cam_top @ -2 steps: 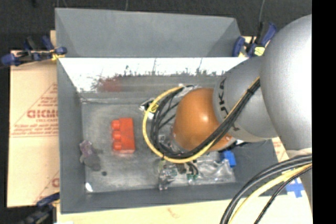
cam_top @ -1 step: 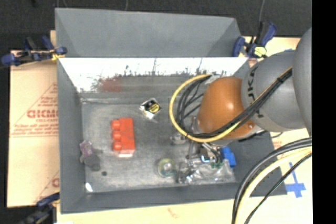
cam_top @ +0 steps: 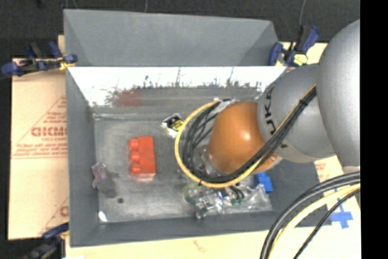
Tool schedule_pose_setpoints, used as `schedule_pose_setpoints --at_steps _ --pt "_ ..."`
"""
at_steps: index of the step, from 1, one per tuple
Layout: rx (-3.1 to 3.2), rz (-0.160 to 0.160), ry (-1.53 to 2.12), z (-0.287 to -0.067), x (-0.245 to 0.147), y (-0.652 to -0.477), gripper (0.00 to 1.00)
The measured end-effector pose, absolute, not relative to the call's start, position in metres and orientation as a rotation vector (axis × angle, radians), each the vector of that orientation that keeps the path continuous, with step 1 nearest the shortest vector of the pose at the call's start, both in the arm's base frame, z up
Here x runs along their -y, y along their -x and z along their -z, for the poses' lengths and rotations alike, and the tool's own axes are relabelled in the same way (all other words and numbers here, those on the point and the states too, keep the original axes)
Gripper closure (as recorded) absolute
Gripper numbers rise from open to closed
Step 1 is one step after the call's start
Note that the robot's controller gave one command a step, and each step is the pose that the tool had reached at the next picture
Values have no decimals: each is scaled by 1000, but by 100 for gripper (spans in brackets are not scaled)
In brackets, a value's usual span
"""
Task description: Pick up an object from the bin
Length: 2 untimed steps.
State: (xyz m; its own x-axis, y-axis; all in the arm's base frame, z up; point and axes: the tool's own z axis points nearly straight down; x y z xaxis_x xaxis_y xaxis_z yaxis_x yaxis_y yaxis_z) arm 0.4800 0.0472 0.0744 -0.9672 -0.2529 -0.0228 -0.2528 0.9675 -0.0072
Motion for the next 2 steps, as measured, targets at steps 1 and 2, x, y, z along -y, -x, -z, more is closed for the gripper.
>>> schedule_pose_setpoints --at_steps 1,2 --pt "-3092 3 393 -75 -48 -480 100" --pt "-3102 4 424 -214 -29 -483 100"
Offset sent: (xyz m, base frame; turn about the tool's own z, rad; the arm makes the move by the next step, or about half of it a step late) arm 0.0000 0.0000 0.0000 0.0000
